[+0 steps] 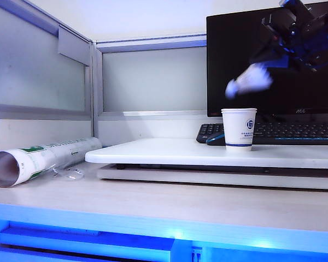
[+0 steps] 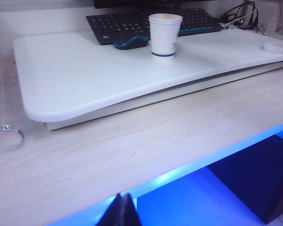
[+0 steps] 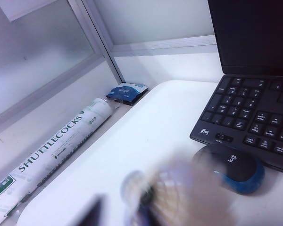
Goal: Pick up the badminton from the table and put it into the white paper cup.
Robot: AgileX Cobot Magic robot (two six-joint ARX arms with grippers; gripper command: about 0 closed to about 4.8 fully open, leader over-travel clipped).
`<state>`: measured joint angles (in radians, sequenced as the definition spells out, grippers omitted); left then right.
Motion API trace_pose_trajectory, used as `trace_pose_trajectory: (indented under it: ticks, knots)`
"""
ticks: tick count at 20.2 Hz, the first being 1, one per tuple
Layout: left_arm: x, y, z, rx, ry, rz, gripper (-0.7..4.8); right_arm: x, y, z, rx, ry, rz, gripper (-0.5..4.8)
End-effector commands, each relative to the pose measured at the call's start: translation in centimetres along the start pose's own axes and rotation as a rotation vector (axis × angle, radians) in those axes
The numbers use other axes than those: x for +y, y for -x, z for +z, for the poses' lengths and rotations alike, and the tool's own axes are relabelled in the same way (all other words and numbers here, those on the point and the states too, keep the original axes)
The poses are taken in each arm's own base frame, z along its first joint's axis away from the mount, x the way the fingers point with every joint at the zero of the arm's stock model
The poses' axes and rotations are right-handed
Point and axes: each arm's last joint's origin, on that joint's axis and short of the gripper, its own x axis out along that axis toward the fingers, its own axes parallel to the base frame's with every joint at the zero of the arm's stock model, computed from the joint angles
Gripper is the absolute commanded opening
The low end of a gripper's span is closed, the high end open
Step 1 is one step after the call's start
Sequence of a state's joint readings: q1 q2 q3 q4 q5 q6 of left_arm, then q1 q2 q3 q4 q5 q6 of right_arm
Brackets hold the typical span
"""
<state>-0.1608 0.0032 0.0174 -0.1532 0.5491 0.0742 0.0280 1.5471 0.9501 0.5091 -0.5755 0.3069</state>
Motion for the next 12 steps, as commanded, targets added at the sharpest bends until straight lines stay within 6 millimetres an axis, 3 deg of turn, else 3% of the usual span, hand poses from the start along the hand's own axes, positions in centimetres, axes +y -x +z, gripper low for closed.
trace_pose_trajectory:
  ticks: [1,4,5,6,12]
  knots:
    - [-0.1,0.0,-0.2,0.016,0.011,-0.015,-0.05,0.1,0.0,0.4,-0.021,0.015,0.005,1.28]
    - [-0.1,0.0,-0.2,0.016,0.011,-0.015,-0.05,0.1,0.0,0.4,-0.025,0.020,-0.005,1.26]
    - [-0.1,0.0,-0.2,0.016,0.011,-0.015,-0.05,0.1,0.0,0.4,-0.029,0.029,-0.016,0.96]
    - [-0.1,0.0,-0.2,0.016,0.011,-0.015,-0.05,0.0,0.1,0.4,-0.033,0.048,-0.016,-0.10]
    - [-0.1,0.0,-0.2,0.016,0.011,-0.014,-0.05,-0.9,0.7,0.6,-0.040,0.112,-0.083,-0.02]
